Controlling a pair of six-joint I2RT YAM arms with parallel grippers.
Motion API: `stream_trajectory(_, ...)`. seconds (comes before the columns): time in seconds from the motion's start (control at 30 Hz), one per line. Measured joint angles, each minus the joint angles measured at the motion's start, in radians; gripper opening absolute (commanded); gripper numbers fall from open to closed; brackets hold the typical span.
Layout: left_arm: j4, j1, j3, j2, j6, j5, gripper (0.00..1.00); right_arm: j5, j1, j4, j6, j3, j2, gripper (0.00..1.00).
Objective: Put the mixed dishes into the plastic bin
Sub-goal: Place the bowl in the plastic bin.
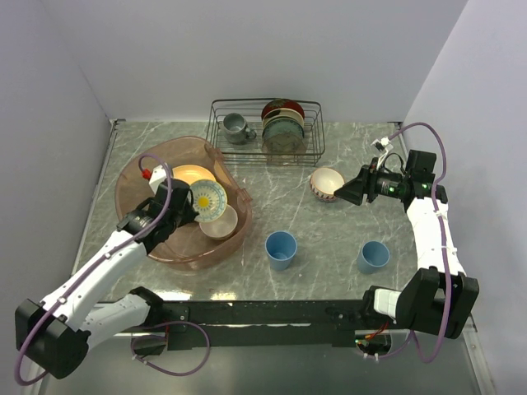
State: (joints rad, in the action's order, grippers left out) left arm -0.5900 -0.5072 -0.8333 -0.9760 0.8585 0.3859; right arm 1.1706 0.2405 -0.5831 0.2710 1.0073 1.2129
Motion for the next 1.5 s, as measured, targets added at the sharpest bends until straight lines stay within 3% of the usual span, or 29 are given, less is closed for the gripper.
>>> stream_trajectory(0.5, 0.071, 0.077, 0.072, -0.077, -0.009, -0.178, 0.08, -0.004, 0.000, 0.000, 0.000, 0.000, 0.002, 0.71)
stream_trajectory(1.2, 0.114, 0.098, 0.099, -0.169, -0.031, -0.295, 0.27, -0.007, 0.000, 0.000, 0.000, 0.000, 0.004, 0.71)
stream_trajectory(1.3, 0.114, 0.098, 0.099, -0.174, -0.032, -0.302, 0.33, -0.008, 0.000, 0.000, 0.000, 0.000, 0.005, 0.71)
stream_trajectory(1.5, 0.116, 0.100, 0.098, -0.173, -0.037, -0.307, 0.63, -0.008, 0.000, 0.000, 0.000, 0.000, 0.010, 0.71)
